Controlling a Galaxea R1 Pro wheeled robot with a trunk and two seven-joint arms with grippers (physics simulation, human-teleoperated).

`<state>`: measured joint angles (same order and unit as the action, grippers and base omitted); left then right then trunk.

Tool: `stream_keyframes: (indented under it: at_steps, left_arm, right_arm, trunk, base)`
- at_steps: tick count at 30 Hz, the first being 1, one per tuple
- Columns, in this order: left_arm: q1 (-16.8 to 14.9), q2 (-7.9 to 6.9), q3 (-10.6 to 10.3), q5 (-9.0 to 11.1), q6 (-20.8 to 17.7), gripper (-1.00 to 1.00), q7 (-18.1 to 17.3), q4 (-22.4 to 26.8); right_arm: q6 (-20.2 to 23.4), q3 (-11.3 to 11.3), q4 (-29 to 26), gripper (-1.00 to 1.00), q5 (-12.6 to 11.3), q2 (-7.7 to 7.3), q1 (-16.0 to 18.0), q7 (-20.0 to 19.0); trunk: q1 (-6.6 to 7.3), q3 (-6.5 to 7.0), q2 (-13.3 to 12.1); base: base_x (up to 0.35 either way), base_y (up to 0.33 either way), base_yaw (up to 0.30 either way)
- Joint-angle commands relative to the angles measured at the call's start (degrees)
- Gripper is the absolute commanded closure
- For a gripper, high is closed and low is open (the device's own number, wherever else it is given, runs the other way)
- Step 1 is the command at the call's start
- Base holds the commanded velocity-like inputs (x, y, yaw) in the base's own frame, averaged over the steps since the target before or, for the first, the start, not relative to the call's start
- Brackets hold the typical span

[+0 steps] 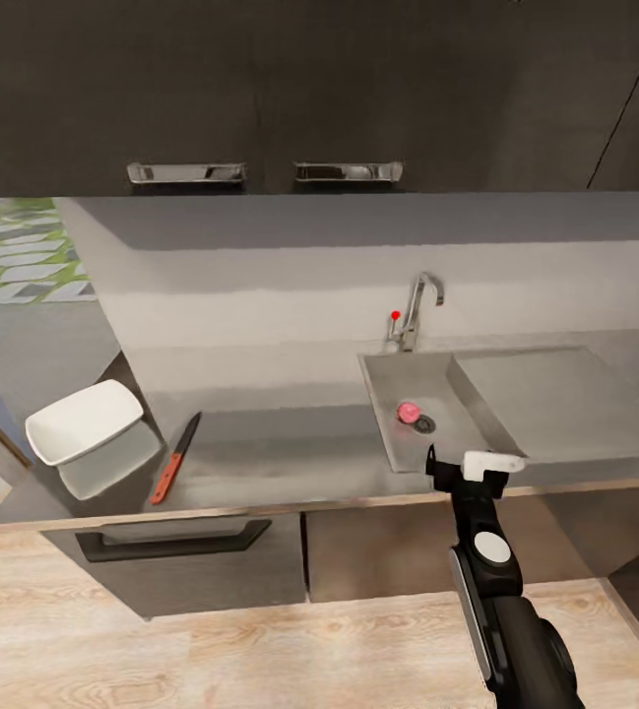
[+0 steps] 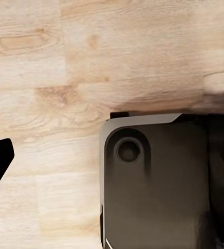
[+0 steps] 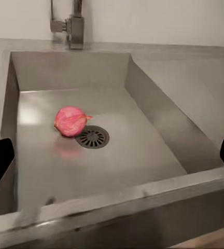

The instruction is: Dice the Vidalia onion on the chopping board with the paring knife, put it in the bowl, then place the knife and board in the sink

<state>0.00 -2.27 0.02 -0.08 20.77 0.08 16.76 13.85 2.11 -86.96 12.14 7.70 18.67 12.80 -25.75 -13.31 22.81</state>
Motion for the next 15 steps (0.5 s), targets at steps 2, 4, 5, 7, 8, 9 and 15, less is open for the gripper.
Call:
stream_keyframes:
  at_steps: [2, 4, 5, 7, 8, 9, 15]
  left_arm:
    - [0.0, -0.01, 0.03, -0.01, 0.15, -1.0, 0.01, 0.03]
    - [0.0, -0.01, 0.02, -0.01, 0.15, -1.0, 0.01, 0.03]
    - [0.0, -0.01, 0.04, -0.01, 0.15, -1.0, 0.01, 0.03]
    - [0.0, -0.01, 0.05, -0.01, 0.15, -1.0, 0.01, 0.03]
    - [0.0, -0.01, 0.06, -0.01, 0.15, -1.0, 0.01, 0.03]
    - [0.0, -0.01, 0.06, -0.01, 0.15, -1.0, 0.01, 0.03]
    - [0.0, -0.01, 0.07, -0.01, 0.15, -1.0, 0.01, 0.03]
  right_arm:
    - [0.45, 0.0, -0.05, -1.0, 0.6, 0.04, 0.05, 0.03]
    - [0.42, 0.0, -0.05, -1.0, 0.6, 0.04, 0.05, 0.03]
    - [0.42, 0.05, -0.05, -1.0, 0.6, -0.01, 0.05, 0.03]
    - [0.42, 0.07, -0.05, -1.0, 0.6, -0.03, 0.05, 0.03]
    - [0.42, 0.08, -0.05, -1.0, 0.6, -0.04, 0.05, 0.03]
    - [0.43, 0.08, -0.05, -1.0, 0.6, -0.04, 0.05, 0.03]
    - [0.41, 0.09, -0.05, -1.0, 0.6, -0.05, 0.05, 0.03]
  trunk:
    - [-0.04, -0.02, 0.11]
    - [-0.04, 0.07, 0.11]
    - [-0.04, 0.11, 0.11]
    - [-0.04, 0.2, 0.11]
    - [-0.04, 0.24, 0.11]
    - [-0.04, 0.28, 0.11]
    - [-0.04, 0.54, 0.11]
  base:
    - [-0.001, -0.224, -0.258]
    - [0.0, -0.225, -0.258]
    - [0.0, -0.227, -0.258]
    - [0.0, -0.227, -0.258]
    - [0.0, -0.227, -0.258]
    - [0.0, -0.227, -0.258]
    - [0.0, -0.227, -0.258]
